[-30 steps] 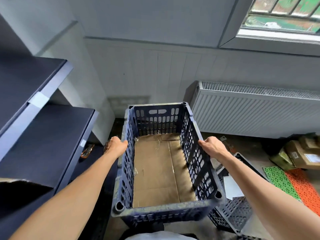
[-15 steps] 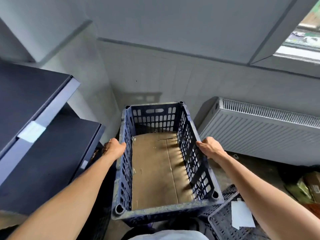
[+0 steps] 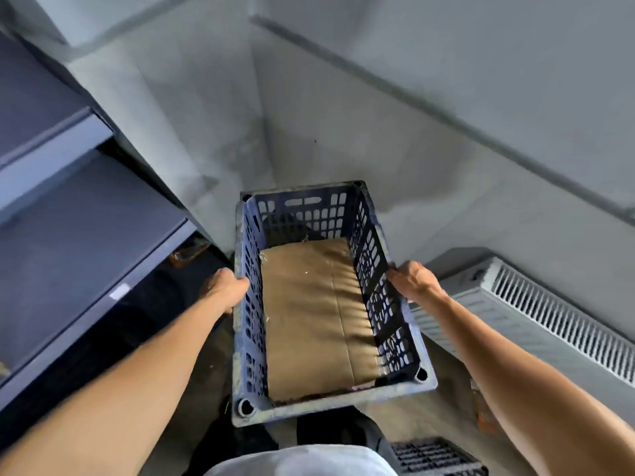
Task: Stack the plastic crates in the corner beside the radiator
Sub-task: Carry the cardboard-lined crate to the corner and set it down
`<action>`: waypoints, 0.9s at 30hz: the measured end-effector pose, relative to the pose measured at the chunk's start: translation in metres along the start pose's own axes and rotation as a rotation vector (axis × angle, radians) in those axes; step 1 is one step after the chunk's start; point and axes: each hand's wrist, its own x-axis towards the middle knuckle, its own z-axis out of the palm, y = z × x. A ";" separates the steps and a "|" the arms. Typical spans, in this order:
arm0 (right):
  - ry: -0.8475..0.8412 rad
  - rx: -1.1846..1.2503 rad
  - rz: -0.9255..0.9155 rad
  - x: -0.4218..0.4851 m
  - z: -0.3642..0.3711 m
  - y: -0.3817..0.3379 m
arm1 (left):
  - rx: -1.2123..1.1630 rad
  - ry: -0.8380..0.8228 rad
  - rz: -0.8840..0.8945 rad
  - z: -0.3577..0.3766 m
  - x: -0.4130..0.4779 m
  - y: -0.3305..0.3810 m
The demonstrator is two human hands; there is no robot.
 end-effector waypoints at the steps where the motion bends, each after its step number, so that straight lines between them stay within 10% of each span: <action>1: -0.013 -0.028 -0.009 0.012 -0.004 0.000 | -0.029 -0.006 -0.020 0.005 -0.002 0.003; 27: -0.126 -0.272 -0.041 0.278 0.098 -0.063 | -0.398 -0.197 -0.363 0.197 0.210 -0.008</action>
